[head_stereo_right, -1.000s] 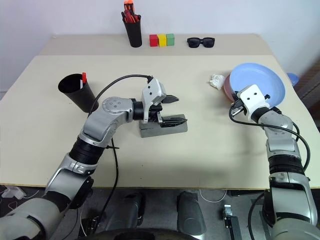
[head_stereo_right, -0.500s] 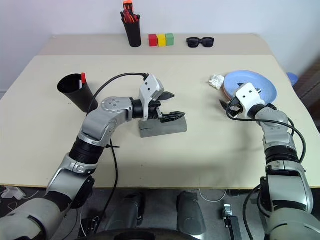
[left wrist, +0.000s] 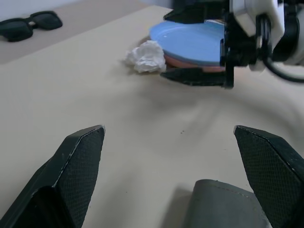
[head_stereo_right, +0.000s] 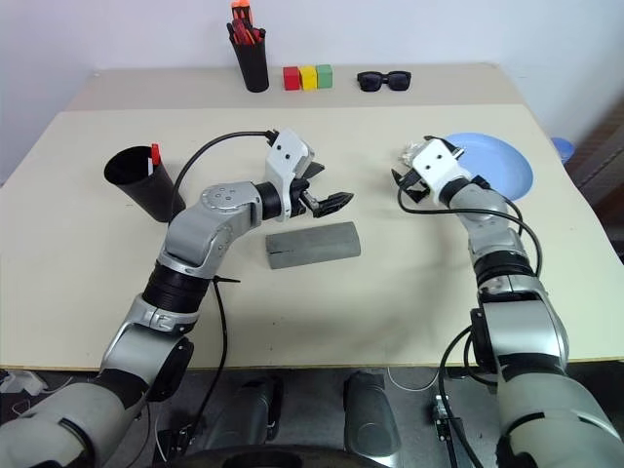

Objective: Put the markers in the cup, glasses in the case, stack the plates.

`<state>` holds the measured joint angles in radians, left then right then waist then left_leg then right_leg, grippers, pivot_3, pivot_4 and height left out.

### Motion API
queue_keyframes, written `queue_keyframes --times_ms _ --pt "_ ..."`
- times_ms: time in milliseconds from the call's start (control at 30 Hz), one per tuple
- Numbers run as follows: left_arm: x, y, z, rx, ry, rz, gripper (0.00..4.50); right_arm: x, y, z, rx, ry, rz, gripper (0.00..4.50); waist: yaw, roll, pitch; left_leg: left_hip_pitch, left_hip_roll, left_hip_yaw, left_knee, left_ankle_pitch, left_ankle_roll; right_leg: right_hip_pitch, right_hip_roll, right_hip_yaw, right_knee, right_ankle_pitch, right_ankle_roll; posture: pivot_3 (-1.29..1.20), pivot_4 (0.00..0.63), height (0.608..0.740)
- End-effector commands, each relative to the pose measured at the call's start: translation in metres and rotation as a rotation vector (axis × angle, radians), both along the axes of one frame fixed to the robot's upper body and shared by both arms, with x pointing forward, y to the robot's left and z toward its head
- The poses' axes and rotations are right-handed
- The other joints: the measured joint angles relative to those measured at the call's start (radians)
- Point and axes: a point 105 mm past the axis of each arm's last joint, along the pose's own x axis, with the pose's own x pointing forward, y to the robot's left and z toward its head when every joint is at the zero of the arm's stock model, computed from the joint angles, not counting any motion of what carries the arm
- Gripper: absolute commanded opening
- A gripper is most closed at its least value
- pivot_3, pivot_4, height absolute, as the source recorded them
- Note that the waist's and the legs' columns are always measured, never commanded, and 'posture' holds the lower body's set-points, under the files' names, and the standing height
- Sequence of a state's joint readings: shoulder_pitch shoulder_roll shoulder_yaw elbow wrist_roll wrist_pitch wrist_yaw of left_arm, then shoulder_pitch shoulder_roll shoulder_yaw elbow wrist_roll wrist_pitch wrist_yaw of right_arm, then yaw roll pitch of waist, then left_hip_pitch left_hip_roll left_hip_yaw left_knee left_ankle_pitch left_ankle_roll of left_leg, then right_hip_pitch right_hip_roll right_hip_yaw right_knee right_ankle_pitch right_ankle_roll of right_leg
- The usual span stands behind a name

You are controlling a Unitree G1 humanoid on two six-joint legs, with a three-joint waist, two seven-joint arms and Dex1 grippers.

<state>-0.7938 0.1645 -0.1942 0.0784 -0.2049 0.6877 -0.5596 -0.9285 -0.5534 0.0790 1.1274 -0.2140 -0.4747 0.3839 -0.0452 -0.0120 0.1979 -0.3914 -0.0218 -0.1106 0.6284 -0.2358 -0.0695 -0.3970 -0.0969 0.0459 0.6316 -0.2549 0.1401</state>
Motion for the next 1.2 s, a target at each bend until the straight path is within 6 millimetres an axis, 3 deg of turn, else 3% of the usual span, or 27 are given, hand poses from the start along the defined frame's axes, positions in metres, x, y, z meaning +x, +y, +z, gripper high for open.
queue_keyframes --times_ms 33,267,600,767,867,1033,1200 --pt "0.003 0.008 0.03 -0.052 -0.084 0.054 4.5 0.01 0.003 0.016 -0.079 -0.082 -0.06 4.48 0.0 0.0 0.0 0.0 0.0 0.0 0.0 0.0 0.0 0.0 0.0 0.0 0.0 0.0 0.0 0.0 0.15 0.74" --pt "-0.004 0.018 0.042 -0.081 -0.113 0.091 4.5 0.021 0.004 0.02 -0.189 -0.114 -0.166 4.48 0.0 0.0 0.0 -0.001 0.0 0.0 0.0 0.0 -0.001 -0.001 0.0 0.0 0.0 0.0 0.0 0.0 0.15 0.74" --pt "-0.012 0.029 0.06 -0.094 -0.172 0.147 4.5 0.027 0.007 0.0 -0.188 0.021 -0.22 4.48 -0.002 0.0 0.0 -0.001 0.0 0.0 0.0 0.0 -0.001 -0.001 0.0 0.0 0.0 0.0 0.0 0.0 0.15 0.74" --pt "-0.015 0.042 0.068 -0.165 -0.176 0.2 4.5 0.028 0.004 0.002 -0.201 0.03 -0.25 4.48 -0.003 0.0 0.0 -0.001 0.0 0.0 -0.001 0.0 -0.001 -0.001 0.0 0.0 0.0 0.0 0.0 0.0 0.15 0.74" --pt "-0.019 0.052 0.064 -0.212 -0.145 0.22 4.5 0.029 0.002 0.004 -0.219 0.017 -0.269 4.48 -0.005 0.0 0.0 0.0 0.0 0.0 -0.001 0.0 -0.001 -0.001 0.0 0.0 0.0 0.0 0.0 0.0 0.15 0.74" --pt "-0.045 0.059 0.028 -0.138 -0.059 0.082 4.5 0.029 0.001 0.004 -0.229 0.008 -0.28 4.48 -0.015 0.0 0.0 0.0 0.0 0.0 -0.001 0.0 -0.001 -0.001 0.0 0.0 0.0 0.0 0.0 0.0 0.15 0.74" --pt "-0.064 0.067 0.012 -0.11 -0.042 -0.009 4.5 0.028 0.0 0.0 -0.227 0.016 -0.279 4.48 -0.023 0.0 0.0 0.0 0.0 0.0 -0.001 0.001 -0.001 -0.001 0.0 0.0 0.001 0.0 0.0 0.0 0.15 0.74"
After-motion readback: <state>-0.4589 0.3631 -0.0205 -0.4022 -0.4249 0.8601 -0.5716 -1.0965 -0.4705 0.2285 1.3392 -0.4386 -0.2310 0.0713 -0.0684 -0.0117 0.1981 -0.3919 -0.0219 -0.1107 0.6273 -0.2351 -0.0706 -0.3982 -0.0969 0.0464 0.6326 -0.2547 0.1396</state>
